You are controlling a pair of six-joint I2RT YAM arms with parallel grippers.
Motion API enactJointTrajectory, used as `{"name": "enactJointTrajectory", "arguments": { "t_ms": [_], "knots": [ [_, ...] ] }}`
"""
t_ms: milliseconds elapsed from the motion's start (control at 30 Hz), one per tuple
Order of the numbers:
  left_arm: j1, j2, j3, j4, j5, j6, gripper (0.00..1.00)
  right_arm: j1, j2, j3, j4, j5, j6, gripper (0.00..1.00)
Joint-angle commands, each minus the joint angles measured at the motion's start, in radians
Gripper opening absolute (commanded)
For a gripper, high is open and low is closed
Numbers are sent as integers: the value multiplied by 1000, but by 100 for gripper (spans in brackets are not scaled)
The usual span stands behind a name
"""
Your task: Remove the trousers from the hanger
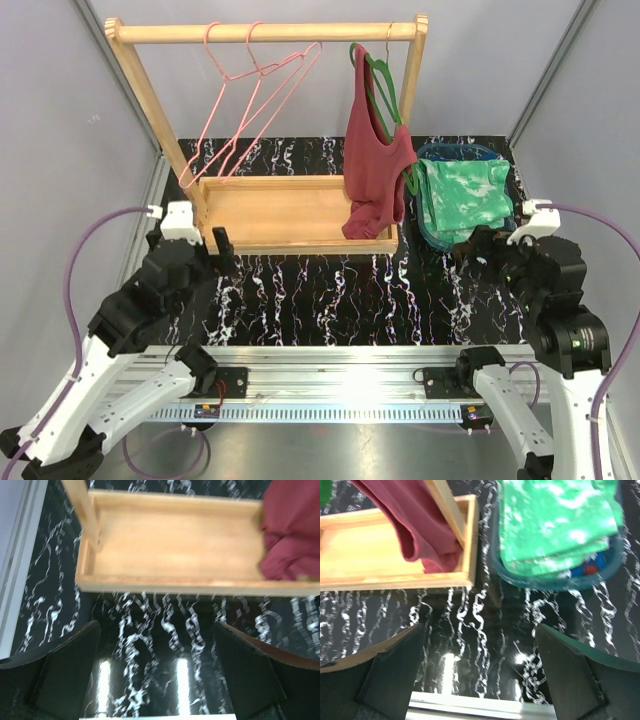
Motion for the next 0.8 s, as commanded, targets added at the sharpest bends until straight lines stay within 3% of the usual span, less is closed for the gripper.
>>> {"name": "enactJointTrajectory", "arguments": {
  "t_ms": [0,167,767],
  "knots": [
    [-1,-80,-104,25,-82,35,99,8,-58,16,-46,82,-35,100],
    [15,-203,-182,88,-60,24,99,9,-180,-35,12,59,-67,100],
    [96,-237,-193,96,-72,30,99,11,-155,-37,28,30,-51,100]
  ]
}}
